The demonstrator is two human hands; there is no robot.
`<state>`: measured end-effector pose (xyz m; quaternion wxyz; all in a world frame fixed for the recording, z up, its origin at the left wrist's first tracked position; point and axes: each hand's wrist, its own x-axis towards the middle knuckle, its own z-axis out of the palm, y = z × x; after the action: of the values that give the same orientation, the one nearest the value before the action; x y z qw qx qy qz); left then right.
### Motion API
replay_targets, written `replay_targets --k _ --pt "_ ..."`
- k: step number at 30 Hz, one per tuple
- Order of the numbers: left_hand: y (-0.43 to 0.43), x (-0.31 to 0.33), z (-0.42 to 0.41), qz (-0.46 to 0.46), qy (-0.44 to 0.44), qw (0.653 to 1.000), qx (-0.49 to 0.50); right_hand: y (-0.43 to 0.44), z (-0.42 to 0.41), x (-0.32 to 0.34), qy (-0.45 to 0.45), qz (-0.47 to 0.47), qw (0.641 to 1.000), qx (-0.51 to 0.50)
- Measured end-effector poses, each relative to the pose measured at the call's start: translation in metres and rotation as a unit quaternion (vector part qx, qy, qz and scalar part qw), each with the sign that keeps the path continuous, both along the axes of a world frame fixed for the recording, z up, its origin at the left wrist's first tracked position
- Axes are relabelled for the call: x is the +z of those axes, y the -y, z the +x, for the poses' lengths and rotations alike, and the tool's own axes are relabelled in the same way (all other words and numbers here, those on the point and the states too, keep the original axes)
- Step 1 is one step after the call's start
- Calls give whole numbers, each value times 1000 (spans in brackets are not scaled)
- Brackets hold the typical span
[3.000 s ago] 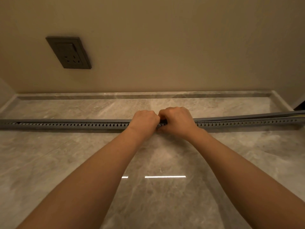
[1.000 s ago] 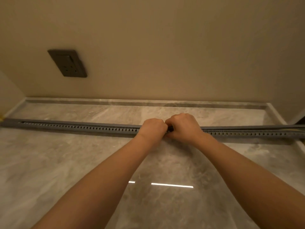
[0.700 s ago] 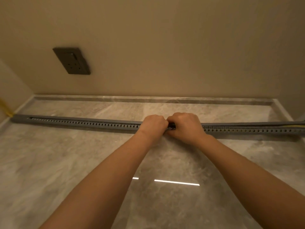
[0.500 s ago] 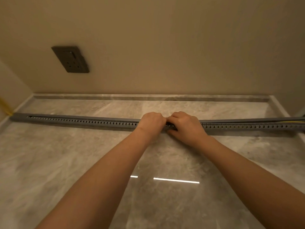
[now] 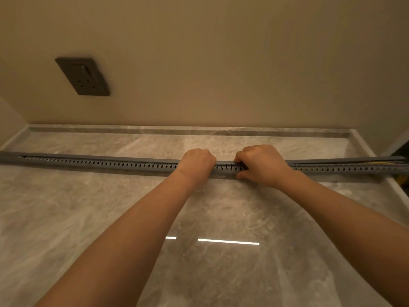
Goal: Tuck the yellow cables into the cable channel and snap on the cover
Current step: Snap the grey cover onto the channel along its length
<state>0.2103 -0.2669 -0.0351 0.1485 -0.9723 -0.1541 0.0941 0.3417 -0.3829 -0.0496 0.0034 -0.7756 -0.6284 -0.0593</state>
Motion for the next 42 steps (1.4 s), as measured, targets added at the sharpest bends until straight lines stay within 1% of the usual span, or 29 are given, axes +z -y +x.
replay_targets --k 6,9,15,17,20,23,28,32,38,42 --pt "-4 -4 0 2 9 1000 -3 -3 4 2 -13 2 1000 5" --pt "-5 -7 -3 4 29 1000 -2 -3 5 3 -25 9 1000 3" --pt "-4 -11 -4 -23 69 997 33 -3 5 4 -39 14 999 1" --pt "-1 -12 1 -50 101 993 35 -3 6 4 -40 15 999 0" --pt "15 -16 15 -89 153 984 5 -2 7 5 -44 24 999 0" --pt "25 -19 24 -99 180 979 -2 -2 6 4 -36 29 999 7" --pt "21 -20 24 -84 156 984 -23 3 5 -1 -25 46 998 21" --pt "21 -17 23 -72 152 985 -36 6 4 -4 4 52 998 36" --pt "21 -12 22 -55 139 987 -52 9 5 5 -23 59 997 32" --pt "22 -12 21 -45 127 989 -56 12 -2 5 19 36 999 30"
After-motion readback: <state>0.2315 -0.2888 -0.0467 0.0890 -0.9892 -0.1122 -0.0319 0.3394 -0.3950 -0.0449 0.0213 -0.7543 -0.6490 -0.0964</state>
